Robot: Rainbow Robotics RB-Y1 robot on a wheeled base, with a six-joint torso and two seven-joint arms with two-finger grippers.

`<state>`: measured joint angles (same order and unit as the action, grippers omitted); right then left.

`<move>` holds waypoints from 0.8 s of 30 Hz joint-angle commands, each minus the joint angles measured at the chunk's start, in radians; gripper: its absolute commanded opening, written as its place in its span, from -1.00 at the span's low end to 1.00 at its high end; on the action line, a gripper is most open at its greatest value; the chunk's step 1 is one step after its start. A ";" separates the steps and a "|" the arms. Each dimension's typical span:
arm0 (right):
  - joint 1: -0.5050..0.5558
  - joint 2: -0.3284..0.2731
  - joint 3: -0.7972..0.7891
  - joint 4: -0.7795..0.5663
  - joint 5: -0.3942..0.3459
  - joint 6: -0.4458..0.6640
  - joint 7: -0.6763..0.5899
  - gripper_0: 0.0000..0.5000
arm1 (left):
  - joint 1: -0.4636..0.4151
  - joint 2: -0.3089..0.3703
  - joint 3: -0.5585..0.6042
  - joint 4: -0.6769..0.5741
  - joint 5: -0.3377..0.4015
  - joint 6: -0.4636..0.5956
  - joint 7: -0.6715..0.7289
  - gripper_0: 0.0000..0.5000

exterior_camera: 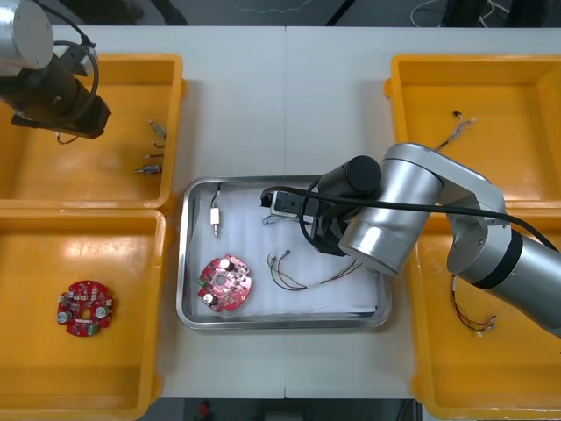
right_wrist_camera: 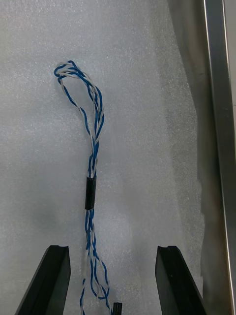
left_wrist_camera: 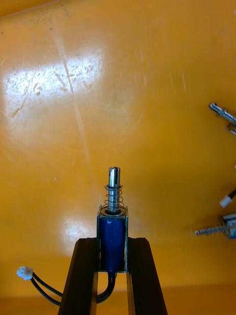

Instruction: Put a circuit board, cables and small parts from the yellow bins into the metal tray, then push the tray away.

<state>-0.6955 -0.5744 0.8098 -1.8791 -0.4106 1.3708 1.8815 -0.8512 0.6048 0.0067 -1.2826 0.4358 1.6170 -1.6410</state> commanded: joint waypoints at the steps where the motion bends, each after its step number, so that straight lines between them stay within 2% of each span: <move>1: 0.007 -0.015 -0.011 -0.029 0.012 0.019 0.014 1.00 | 0.006 -0.017 0.021 -0.156 -0.049 0.099 0.012 -1.00; 6: 0.007 -0.009 -0.057 -0.061 0.012 0.094 0.010 1.00 | 0.058 -0.025 0.022 -0.302 -0.054 0.193 0.041 -1.00; 11: 0.007 -0.009 -0.103 -0.132 0.010 0.212 -0.002 1.00 | 0.104 -0.045 0.022 -0.466 -0.045 0.303 0.139 -1.00; 18: 0.007 -0.001 -0.178 -0.235 0.006 0.409 -0.015 1.00 | 0.136 -0.100 -0.007 -0.609 -0.045 0.303 0.263 -1.00; 22: 0.007 0.010 -0.264 -0.269 -0.036 0.549 -0.025 1.00 | 0.139 -0.126 -0.071 -0.687 -0.042 0.303 0.366 -1.00; 24: 0.007 0.013 -0.310 -0.278 -0.063 0.549 -0.030 1.00 | 0.141 -0.138 -0.093 -0.712 -0.037 0.303 0.405 -1.00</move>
<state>-0.6936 -0.5737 0.5945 -2.1134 -0.4393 1.9069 1.8803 -0.7158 0.4929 -0.0328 -1.9267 0.3949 1.9129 -1.3295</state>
